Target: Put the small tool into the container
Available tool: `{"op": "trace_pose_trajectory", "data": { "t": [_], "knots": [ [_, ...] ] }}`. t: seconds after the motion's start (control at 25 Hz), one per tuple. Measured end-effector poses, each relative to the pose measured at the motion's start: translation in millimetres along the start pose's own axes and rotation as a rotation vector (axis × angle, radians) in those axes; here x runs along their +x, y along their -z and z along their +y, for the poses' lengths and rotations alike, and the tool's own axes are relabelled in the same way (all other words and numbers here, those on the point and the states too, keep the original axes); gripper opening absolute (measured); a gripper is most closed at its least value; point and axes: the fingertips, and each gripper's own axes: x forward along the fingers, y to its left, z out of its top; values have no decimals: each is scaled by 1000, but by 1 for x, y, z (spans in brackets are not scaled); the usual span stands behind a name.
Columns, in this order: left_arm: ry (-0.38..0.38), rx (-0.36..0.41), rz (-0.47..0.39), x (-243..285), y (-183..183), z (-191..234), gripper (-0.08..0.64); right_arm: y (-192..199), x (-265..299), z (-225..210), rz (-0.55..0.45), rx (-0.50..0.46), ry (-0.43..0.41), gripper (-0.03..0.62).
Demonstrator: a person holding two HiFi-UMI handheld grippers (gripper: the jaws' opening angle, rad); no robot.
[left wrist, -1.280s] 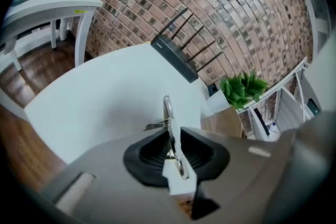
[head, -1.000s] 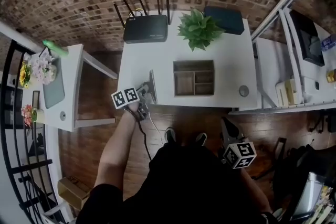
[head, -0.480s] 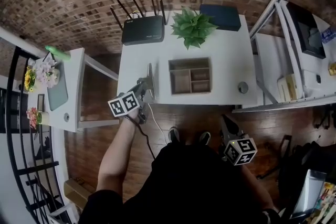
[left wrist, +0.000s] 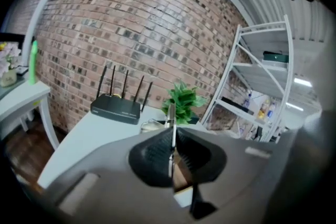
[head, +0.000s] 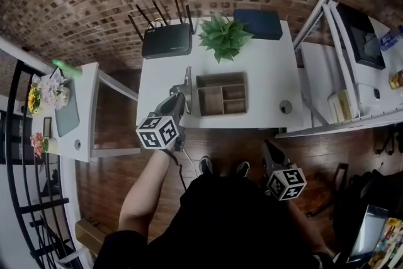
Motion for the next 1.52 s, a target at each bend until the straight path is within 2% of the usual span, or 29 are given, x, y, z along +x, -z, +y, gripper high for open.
{"op": "trace_pose_trajectory", "data": {
  "t": [0.24, 0.48, 0.8, 0.96, 1.28, 1.52],
  "knots": [
    [55, 69, 26, 18, 14, -36, 15, -1, -4, -3, -8, 4, 21, 11],
    [64, 205, 22, 36, 30, -55, 15, -1, -11, -7, -8, 14, 41, 11],
    [103, 263, 26, 59, 52, -58, 14, 2, -19, -18, 0, 34, 76, 11],
    [129, 280, 64, 65, 73, -55, 15, -1, -21, -16, 2, 54, 73, 11],
    [125, 291, 121, 69, 94, -49, 18, 0, -20, -14, 19, 77, 63, 11],
    [115, 319, 152, 68, 99, -47, 21, 4, -17, -20, 30, 43, 74, 11]
  ]
}}
